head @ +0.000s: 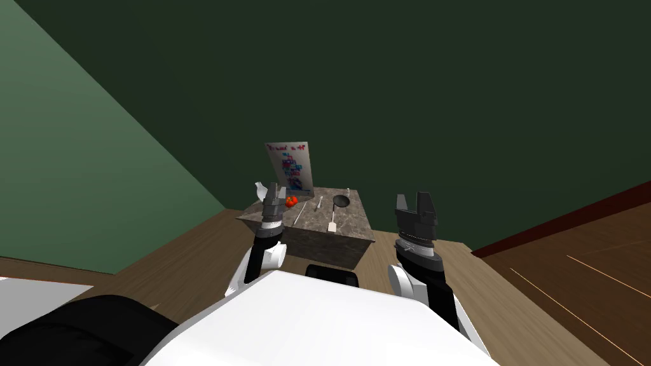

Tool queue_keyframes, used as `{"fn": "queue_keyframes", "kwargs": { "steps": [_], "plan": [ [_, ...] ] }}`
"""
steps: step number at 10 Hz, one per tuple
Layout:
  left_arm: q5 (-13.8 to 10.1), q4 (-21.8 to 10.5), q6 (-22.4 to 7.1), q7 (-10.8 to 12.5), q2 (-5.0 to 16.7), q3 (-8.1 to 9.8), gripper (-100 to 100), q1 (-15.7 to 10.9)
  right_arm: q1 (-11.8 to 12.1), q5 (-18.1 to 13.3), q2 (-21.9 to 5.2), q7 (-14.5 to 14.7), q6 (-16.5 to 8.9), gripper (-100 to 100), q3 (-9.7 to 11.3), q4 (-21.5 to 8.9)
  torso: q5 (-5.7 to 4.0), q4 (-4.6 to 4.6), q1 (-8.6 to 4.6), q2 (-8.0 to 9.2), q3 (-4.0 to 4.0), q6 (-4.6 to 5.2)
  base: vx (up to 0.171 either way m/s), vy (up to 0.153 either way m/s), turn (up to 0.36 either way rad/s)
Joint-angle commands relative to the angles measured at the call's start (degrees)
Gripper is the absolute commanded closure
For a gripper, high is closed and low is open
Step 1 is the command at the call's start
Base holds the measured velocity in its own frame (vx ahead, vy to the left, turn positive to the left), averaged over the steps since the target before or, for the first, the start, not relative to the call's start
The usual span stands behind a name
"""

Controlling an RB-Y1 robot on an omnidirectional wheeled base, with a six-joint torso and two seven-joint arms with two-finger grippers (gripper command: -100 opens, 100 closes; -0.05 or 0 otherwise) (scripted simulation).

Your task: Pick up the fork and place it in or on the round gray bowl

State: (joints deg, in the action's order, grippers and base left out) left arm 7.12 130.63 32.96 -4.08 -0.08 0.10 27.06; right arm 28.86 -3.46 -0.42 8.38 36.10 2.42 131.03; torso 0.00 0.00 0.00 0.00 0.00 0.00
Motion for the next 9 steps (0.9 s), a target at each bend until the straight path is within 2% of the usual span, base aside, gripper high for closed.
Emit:
{"fn": "queue_keyframes", "kwargs": {
  "steps": [1,5,9],
  "plan": [
    [0.1,-0.2,0.6,0.4,1.6,0.35,-100,0.4,0.0,0.0,0.0,0.0,0.0,0,0.0,0.0,0.00,0.00,0.00,0.00,0.00,0.00,-0.015,-0.012,-0.009],
    [1.0,-1.7,3.3,3.0,6.4,2.25,-100,2.8,0.0,0.0,0.0,0.0,0.0,0,0.0,0.0,-0.03,0.05,-0.13,0.23,0.13,0.00,-0.052,-0.037,-0.039],
    [2.5,-4.8,6.5,7.0,11.4,5.38,-100,6.9,0.0,0.0,0.0,0.0,0.0,0,0.0,0.0,-0.04,0.06,-0.16,0.29,0.17,0.01,-0.068,-0.050,-0.134]
  ]
}}
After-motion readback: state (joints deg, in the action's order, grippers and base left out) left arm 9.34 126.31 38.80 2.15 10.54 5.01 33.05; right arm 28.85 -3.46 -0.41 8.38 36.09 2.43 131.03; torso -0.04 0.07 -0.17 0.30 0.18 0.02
